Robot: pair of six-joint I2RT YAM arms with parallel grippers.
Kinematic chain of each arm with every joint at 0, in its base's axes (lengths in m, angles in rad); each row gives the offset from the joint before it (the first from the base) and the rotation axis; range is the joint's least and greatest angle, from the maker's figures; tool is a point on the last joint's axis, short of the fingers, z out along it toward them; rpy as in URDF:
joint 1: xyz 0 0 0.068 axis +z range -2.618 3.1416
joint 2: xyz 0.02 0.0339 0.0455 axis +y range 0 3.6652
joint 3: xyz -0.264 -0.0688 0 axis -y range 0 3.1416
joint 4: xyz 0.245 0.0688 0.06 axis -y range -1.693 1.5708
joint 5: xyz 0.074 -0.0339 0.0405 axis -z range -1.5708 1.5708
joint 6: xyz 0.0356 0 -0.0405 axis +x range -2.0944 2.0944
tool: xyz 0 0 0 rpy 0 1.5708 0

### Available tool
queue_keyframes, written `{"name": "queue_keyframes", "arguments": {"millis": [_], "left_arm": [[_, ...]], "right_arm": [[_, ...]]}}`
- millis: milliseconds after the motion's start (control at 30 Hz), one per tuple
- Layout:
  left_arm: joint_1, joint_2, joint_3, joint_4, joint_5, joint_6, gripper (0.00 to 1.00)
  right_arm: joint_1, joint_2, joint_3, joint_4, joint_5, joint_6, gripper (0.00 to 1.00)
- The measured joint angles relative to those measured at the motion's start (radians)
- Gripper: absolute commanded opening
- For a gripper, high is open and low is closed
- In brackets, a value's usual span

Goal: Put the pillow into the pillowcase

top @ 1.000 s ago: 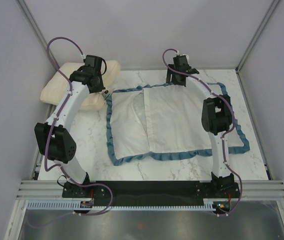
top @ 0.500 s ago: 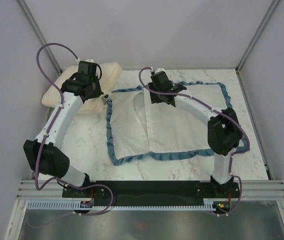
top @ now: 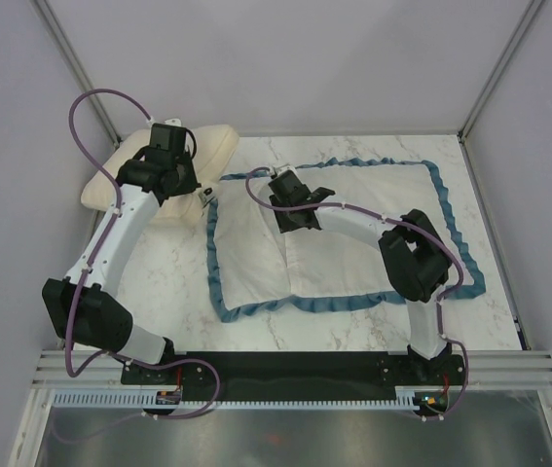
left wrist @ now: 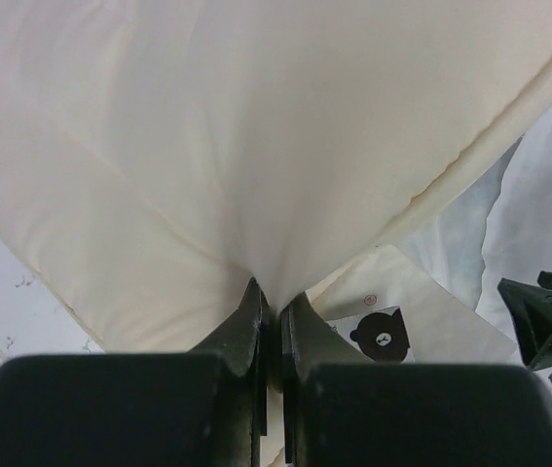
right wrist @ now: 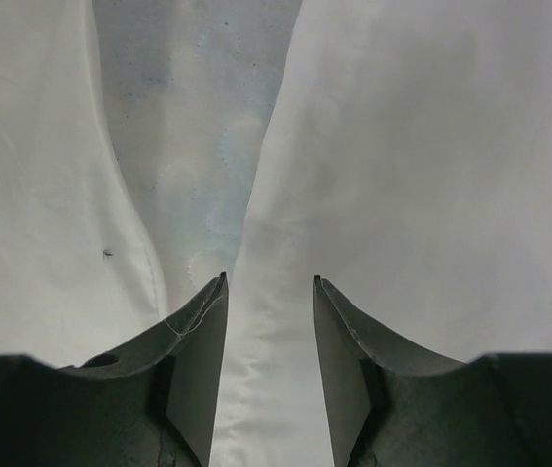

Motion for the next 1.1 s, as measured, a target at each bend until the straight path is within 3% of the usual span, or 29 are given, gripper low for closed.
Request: {"name": "queue_keyframes", "arguments": {"millis": [367, 433, 467, 567, 733, 933, 1100], "left_arm": [[0.0, -0.018, -0.018, 0.01, 0.018, -0.001, 0.02], [0.0, -0.021, -0.023, 0.012, 0.019, -0.001, 0.02], [0.0, -0.022, -0.024, 0.012, 0.019, -0.001, 0.02], [-0.002, -0.026, -0.028, 0.012, 0.019, -0.001, 0.02], [-0.013, -0.028, -0.032, 0.013, 0.02, -0.002, 0.02], [-0.051, -0.029, -0.034, 0.013, 0.021, -0.003, 0.02], [-0.088, -0.029, -0.047, 0.012, 0.022, -0.007, 0.02]], "right_arm": [[0.023, 0.081, -0.004, 0.019, 0.006, 0.012, 0.48], [0.023, 0.091, -0.004, 0.02, 0.011, 0.012, 0.42], [0.023, 0.096, -0.004, 0.022, 0.013, 0.013, 0.32], [0.023, 0.106, -0.005, 0.024, 0.02, 0.021, 0.18], [0.025, 0.105, -0.008, 0.035, 0.027, 0.028, 0.04], [0.025, 0.042, -0.059, 0.066, 0.021, 0.037, 0.06], [0.024, -0.018, -0.079, 0.09, 0.017, 0.05, 0.13]]}}
